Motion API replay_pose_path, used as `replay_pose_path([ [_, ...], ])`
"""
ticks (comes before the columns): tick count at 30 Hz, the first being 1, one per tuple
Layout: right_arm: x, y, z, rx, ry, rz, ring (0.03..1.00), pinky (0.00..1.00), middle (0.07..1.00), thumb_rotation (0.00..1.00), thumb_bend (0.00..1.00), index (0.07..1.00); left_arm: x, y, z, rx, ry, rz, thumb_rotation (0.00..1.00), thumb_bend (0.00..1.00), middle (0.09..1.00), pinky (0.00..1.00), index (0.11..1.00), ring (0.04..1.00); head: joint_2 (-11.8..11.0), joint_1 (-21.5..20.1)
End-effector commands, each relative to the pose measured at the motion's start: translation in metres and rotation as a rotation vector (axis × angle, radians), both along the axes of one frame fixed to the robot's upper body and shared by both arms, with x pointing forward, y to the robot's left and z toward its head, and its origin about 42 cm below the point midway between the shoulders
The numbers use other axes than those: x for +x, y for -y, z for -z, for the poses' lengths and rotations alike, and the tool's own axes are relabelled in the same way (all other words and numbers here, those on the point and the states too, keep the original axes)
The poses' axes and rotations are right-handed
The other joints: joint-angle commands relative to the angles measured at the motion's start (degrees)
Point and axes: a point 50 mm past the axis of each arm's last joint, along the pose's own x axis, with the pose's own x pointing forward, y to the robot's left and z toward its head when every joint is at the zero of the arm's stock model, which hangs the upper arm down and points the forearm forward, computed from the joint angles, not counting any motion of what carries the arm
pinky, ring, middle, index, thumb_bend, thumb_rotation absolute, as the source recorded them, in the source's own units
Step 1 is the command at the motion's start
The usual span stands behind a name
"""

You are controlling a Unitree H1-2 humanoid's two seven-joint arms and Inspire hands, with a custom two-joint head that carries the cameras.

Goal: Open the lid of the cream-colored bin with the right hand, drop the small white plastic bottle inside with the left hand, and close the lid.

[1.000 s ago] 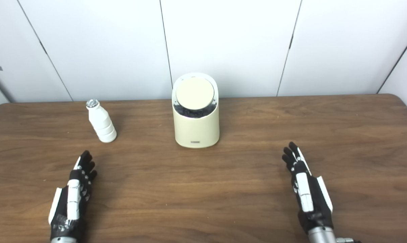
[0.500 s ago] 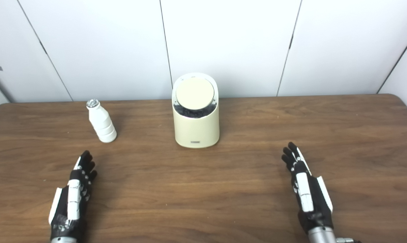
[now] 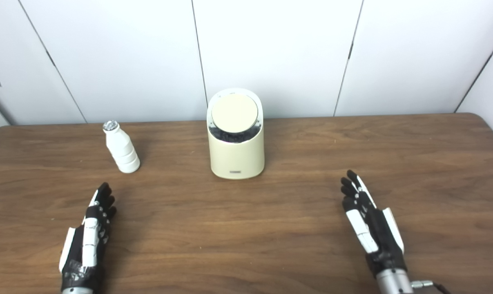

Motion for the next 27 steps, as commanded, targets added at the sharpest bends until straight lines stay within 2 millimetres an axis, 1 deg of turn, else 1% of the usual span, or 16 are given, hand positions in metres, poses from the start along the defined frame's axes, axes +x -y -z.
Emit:
replay_pose_path([
  [1, 0.021, -0.006, -0.033, -0.053, 0.109, -0.023, 0.922, 0.89, 0.926, 0.77, 0.72, 0.938, -0.005, 0.003, 0.004, 0.004, 0.003, 0.01, 1.0, 0.58, 1.0, 1.0, 1.0, 1.0, 0.0, 0.1],
  [2, 0.026, -0.007, -0.038, -0.081, 0.121, -0.024, 0.914, 0.89, 0.917, 0.77, 0.75, 0.932, -0.005, 0.004, 0.004, 0.005, 0.003, 0.008, 1.0, 0.59, 1.0, 1.0, 1.0, 1.0, 0.0, 0.1],
  [4, 0.037, -0.01, -0.051, -0.137, 0.151, -0.037, 0.904, 0.89, 0.911, 0.77, 0.76, 0.931, -0.006, 0.005, 0.004, 0.008, 0.004, 0.009, 1.0, 0.59, 1.0, 1.0, 1.0, 1.0, 0.1, 0.3],
  [7, 0.058, -0.02, -0.073, -0.17, 0.178, -0.06, 0.896, 0.88, 0.914, 0.71, 0.76, 0.936, -0.007, 0.006, 0.004, 0.006, 0.008, 0.015, 1.0, 0.57, 1.0, 1.0, 1.0, 1.0, 0.1, 0.4],
  [10, 0.074, -0.031, -0.092, -0.2, 0.191, -0.08, 0.911, 0.9, 0.92, 0.67, 0.81, 0.936, -0.007, 0.007, 0.003, 0.007, 0.009, 0.017, 1.0, 0.57, 1.0, 1.0, 1.0, 1.0, 0.2, 0.4],
  [12, 0.084, -0.038, -0.102, -0.231, 0.206, -0.095, 0.916, 0.9, 0.922, 0.66, 0.81, 0.937, -0.007, 0.008, 0.003, 0.011, 0.008, 0.017, 1.0, 0.58, 1.0, 1.0, 1.0, 1.0, 0.3, 0.5],
  [13, 0.091, -0.042, -0.108, -0.241, 0.214, -0.104, 0.916, 0.9, 0.922, 0.63, 0.81, 0.939, -0.007, 0.008, 0.003, 0.015, 0.008, 0.019, 1.0, 0.58, 1.0, 1.0, 1.0, 1.0, 0.2, 0.5],
  [14, 0.096, -0.045, -0.111, -0.247, 0.219, -0.109, 0.919, 0.89, 0.925, 0.59, 0.81, 0.941, -0.008, 0.008, 0.003, 0.018, 0.007, 0.021, 1.0, 0.57, 1.0, 1.0, 1.0, 1.0, 0.2, 0.4],
  [16, 0.109, -0.055, -0.121, -0.275, 0.235, -0.13, 0.923, 0.9, 0.93, 0.57, 0.82, 0.945, -0.008, 0.009, 0.003, 0.014, 0.006, 0.024, 1.0, 0.56, 1.0, 1.0, 1.0, 1.0, 0.2, 0.4],
  [21, 0.134, -0.076, -0.14, -0.344, 0.276, -0.158, 0.926, 0.88, 0.926, 0.51, 0.86, 0.945, -0.008, 0.011, 0.001, 0.013, 0.001, 0.029, 1.0, 0.57, 1.0, 1.0, 1.0, 1.0, 0.3, 0.5],
  [23, 0.143, -0.084, -0.146, -0.363, 0.288, -0.169, 0.927, 0.88, 0.925, 0.47, 0.86, 0.943, -0.009, 0.012, 0.0, 0.012, -0.002, 0.028, 1.0, 0.57, 1.0, 1.0, 1.0, 1.0, 0.3, 0.4],
  [27, 0.159, -0.099, -0.157, -0.404, 0.297, -0.188, 0.933, 0.89, 0.923, 0.44, 0.86, 0.939, -0.01, 0.013, 0.0, 0.013, 0.001, 0.03, 1.0, 0.55, 1.0, 1.0, 1.0, 1.0, 0.4, 0.4],
])
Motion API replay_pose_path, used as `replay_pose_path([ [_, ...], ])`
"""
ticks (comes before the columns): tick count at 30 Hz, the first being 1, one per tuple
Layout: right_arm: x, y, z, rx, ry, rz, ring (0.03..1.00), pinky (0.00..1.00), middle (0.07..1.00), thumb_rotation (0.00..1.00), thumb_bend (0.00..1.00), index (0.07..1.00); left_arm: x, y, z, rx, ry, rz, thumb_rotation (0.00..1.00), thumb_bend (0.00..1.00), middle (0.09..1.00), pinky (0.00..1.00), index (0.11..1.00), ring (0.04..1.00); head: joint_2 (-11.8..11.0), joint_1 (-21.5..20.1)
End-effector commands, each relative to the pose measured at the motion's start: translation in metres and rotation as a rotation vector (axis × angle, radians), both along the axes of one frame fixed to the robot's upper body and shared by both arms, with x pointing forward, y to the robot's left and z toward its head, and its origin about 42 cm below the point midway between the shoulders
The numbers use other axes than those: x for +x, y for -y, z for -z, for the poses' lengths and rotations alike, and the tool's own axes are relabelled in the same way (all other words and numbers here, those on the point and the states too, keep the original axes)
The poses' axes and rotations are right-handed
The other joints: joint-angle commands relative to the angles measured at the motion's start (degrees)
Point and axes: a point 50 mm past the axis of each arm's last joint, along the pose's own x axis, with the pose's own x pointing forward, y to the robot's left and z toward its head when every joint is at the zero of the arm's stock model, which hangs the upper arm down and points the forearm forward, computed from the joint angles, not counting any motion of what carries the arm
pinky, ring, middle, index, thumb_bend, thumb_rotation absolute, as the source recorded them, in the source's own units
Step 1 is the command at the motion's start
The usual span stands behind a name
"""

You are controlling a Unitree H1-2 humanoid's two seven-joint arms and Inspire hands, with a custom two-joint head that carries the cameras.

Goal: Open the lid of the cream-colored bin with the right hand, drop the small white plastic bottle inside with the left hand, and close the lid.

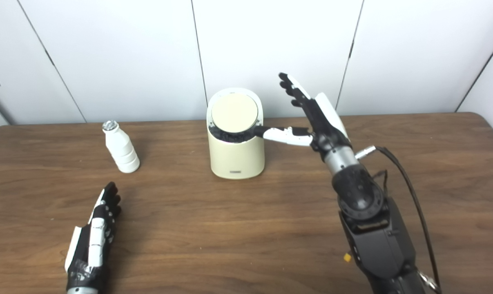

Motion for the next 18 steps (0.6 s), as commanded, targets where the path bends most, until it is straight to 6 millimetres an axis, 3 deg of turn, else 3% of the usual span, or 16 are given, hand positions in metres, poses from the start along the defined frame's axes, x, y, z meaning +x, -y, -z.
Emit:
replay_pose_path([
  [1, 0.009, -0.012, -0.029, -0.023, 0.093, -0.024, 0.929, 0.87, 0.925, 0.45, 0.86, 0.943, -0.009, 0.004, 0.001, 0.004, -0.005, 0.005, 1.0, 0.55, 1.0, 1.0, 1.0, 1.0, 0.0, 0.1],
  [9, 0.038, -0.037, -0.041, -0.101, 0.113, -0.027, 0.895, 0.8, 0.915, 0.48, 0.91, 0.937, -0.009, 0.005, 0.001, -0.002, -0.01, 0.0, 1.0, 0.56, 1.0, 1.0, 1.0, 1.0, 0.0, 0.3],
  [14, 0.05, -0.051, -0.047, -0.141, 0.126, -0.027, 0.901, 0.81, 0.915, 0.38, 0.87, 0.928, -0.009, 0.005, 0.002, -0.065, -0.015, -0.001, 1.0, 0.57, 1.0, 1.0, 1.0, 1.0, 0.0, 0.2],
  [18, 0.056, -0.055, -0.046, -0.161, 0.123, -0.035, 0.908, 0.81, 0.919, 0.38, 0.88, 0.929, -0.01, 0.005, 0.001, -0.099, -0.009, 0.003, 0.99, 0.57, 1.0, 1.0, 1.0, 1.0, 0.1, 0.3],
])
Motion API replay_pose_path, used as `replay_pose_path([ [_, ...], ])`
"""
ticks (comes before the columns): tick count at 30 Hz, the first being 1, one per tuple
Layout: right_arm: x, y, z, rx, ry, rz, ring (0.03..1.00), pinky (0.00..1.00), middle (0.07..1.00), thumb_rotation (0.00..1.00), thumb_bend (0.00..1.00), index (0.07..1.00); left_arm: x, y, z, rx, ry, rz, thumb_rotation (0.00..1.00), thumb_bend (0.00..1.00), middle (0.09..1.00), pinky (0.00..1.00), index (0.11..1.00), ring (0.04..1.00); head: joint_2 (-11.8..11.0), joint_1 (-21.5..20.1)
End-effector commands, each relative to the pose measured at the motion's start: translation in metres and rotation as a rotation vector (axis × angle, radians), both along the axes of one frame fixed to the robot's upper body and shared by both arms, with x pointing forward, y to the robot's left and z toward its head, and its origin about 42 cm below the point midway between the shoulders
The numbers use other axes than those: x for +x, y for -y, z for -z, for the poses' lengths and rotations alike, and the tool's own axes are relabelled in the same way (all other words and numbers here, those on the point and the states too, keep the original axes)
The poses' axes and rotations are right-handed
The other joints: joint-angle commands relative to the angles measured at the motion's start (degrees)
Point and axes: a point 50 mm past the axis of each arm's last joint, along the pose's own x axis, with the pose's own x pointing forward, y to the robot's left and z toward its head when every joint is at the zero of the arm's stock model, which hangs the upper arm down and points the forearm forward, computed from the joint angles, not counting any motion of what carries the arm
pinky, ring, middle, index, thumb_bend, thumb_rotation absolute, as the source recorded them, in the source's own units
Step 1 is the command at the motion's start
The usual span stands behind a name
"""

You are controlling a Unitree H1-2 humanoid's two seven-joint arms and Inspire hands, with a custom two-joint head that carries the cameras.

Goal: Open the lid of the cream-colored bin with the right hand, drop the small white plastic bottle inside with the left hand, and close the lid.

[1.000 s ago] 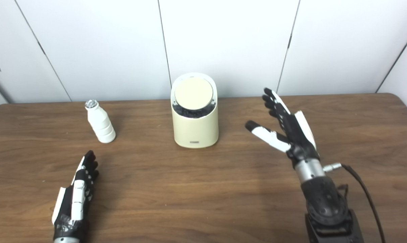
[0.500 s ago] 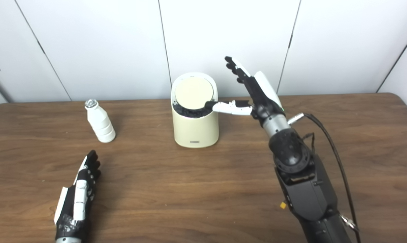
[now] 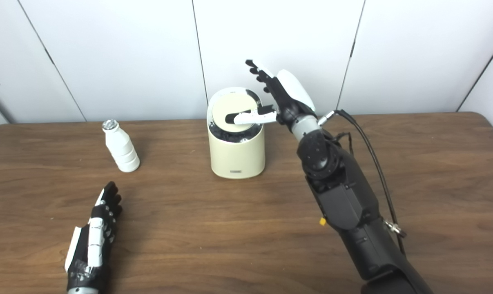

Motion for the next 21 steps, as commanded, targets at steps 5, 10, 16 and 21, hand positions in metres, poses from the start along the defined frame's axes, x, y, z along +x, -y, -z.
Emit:
replay_pose_path([
  [5, 0.008, -0.01, -0.028, -0.009, 0.11, -0.032, 0.902, 0.8, 0.917, 0.44, 0.91, 0.927, -0.01, 0.005, 0.001, -0.053, -0.009, 0.008, 0.98, 0.57, 1.0, 1.0, 1.0, 1.0, 0.2, 0.2],
  [10, 0.011, -0.01, -0.026, -0.019, 0.103, -0.028, 0.898, 0.8, 0.914, 0.44, 0.91, 0.925, -0.011, 0.006, 0.001, -0.055, -0.012, 0.005, 0.98, 0.56, 1.0, 1.0, 1.0, 1.0, 0.4, 0.3],
  [16, 0.016, -0.004, -0.023, -0.037, 0.103, -0.016, 0.895, 0.8, 0.908, 0.39, 0.88, 0.92, -0.012, 0.008, 0.0, -0.094, -0.015, 0.012, 0.99, 0.57, 1.0, 1.0, 1.0, 1.0, 0.5, 0.3],
  [21, 0.019, 0.001, -0.021, -0.047, 0.097, 0.004, 0.893, 0.8, 0.903, 0.36, 0.87, 0.917, -0.012, 0.008, 0.0, -0.098, -0.01, 0.016, 1.0, 0.56, 1.0, 1.0, 1.0, 1.0, 0.6, 0.2],
])
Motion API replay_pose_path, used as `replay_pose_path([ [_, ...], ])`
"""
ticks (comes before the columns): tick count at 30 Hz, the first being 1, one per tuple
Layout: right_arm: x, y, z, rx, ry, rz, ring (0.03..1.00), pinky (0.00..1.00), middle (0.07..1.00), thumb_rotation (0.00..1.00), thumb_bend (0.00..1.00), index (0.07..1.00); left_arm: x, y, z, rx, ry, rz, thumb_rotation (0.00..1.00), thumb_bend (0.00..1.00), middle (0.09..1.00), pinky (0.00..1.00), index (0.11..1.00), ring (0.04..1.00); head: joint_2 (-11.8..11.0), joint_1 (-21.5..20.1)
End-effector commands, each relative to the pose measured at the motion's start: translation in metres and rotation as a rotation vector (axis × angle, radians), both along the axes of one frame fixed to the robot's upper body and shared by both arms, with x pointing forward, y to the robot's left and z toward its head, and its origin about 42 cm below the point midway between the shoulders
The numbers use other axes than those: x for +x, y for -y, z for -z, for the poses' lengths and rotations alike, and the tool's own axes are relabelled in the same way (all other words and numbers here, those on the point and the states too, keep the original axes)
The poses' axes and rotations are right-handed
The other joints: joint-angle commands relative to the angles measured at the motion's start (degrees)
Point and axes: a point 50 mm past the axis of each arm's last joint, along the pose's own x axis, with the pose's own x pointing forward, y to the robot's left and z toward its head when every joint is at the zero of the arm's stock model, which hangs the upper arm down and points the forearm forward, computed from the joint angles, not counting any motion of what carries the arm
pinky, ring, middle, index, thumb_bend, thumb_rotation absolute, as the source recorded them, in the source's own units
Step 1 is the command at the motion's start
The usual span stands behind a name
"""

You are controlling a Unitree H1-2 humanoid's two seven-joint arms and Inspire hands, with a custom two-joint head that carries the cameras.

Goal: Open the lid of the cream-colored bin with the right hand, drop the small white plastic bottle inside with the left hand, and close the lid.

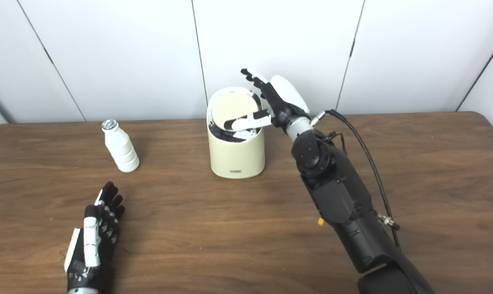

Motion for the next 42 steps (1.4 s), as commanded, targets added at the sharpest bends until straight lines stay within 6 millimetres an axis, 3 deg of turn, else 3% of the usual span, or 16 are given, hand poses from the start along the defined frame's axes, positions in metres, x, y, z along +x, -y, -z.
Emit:
replay_pose_path([
  [1, 0.007, -0.002, -0.037, -0.003, 0.127, -0.014, 0.891, 0.8, 0.901, 0.35, 0.87, 0.916, -0.011, 0.006, 0.001, -0.021, -0.008, 0.01, 1.0, 0.56, 1.0, 1.0, 1.0, 1.0, 0.1, -0.1],
  [17, 0.011, 0.006, -0.031, -0.039, 0.153, 0.005, 0.901, 0.86, 0.898, 0.35, 0.88, 0.915, -0.012, 0.009, -0.002, -0.022, -0.009, 0.01, 0.99, 0.58, 1.0, 1.0, 1.0, 1.0, 0.3, -0.1],
  [23, 0.01, 0.005, -0.031, -0.119, 0.188, -0.017, 0.915, 0.91, 0.909, 0.15, 0.98, 0.912, -0.012, 0.009, -0.001, -0.024, -0.005, 0.013, 1.0, 0.58, 1.0, 1.0, 1.0, 1.0, 0.3, -0.2],
  [27, 0.01, 0.005, -0.028, -0.152, 0.202, -0.029, 0.926, 0.93, 0.913, 0.09, 1.0, 0.915, -0.011, 0.01, -0.001, -0.026, -0.005, 0.01, 1.0, 0.58, 1.0, 1.0, 1.0, 1.0, 0.2, -0.1],
  [36, 0.01, 0.009, -0.029, -0.068, 0.178, -0.013, 0.895, 0.88, 0.894, 0.19, 0.99, 0.91, -0.011, 0.011, 0.0, -0.027, -0.014, -0.001, 1.0, 0.58, 1.0, 1.0, 1.0, 1.0, 0.2, -0.1],
  [38, 0.009, 0.012, -0.03, -0.01, 0.155, -0.011, 0.885, 0.82, 0.89, 0.21, 0.98, 0.906, -0.011, 0.011, 0.001, -0.03, -0.015, -0.002, 1.0, 0.58, 1.0, 1.0, 1.0, 1.0, 0.0, -0.1],
  [42, 0.008, 0.022, -0.032, 0.193, 0.066, 0.0, 0.889, 0.81, 0.893, 0.22, 0.98, 0.901, -0.011, 0.011, 0.001, -0.031, -0.017, -0.006, 0.99, 0.58, 1.0, 1.0, 1.0, 1.0, 0.1, -0.2],
])
